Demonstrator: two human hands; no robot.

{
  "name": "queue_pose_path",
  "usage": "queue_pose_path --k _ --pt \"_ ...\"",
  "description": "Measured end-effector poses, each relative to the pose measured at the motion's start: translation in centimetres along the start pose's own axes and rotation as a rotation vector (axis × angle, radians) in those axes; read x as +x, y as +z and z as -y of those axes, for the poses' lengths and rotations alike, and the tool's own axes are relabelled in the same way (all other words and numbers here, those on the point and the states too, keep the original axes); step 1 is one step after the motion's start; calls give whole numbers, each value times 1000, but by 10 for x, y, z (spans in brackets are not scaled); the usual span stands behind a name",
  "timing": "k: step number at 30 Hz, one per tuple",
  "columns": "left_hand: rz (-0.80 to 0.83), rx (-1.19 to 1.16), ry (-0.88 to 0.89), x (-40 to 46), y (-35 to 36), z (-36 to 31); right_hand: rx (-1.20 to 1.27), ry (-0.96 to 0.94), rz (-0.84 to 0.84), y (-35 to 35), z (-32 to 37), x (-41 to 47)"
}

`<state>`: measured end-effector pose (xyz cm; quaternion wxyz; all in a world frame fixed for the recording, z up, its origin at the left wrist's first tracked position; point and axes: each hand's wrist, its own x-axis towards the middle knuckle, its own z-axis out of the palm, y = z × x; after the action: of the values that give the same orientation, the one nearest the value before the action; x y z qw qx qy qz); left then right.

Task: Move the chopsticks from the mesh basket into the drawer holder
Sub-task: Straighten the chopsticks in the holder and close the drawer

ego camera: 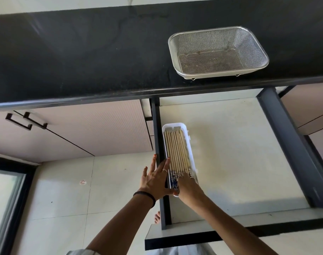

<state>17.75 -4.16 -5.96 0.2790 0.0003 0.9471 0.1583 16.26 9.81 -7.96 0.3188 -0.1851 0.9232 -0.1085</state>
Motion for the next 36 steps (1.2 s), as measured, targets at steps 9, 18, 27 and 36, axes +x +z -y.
queue_pose_path --k 9,18,27,36 --pt "-12 7 0 -1 -2 -2 167 14 -152 -1 -3 -3" --pt "-2 35 3 -1 -3 -2 121 68 -91 10 -1 -1" --pt "-7 41 -1 -2 -3 -3 85 45 -150 6 1 6" --pt "-18 49 -2 0 0 -2 74 9 -204 -4 1 23"
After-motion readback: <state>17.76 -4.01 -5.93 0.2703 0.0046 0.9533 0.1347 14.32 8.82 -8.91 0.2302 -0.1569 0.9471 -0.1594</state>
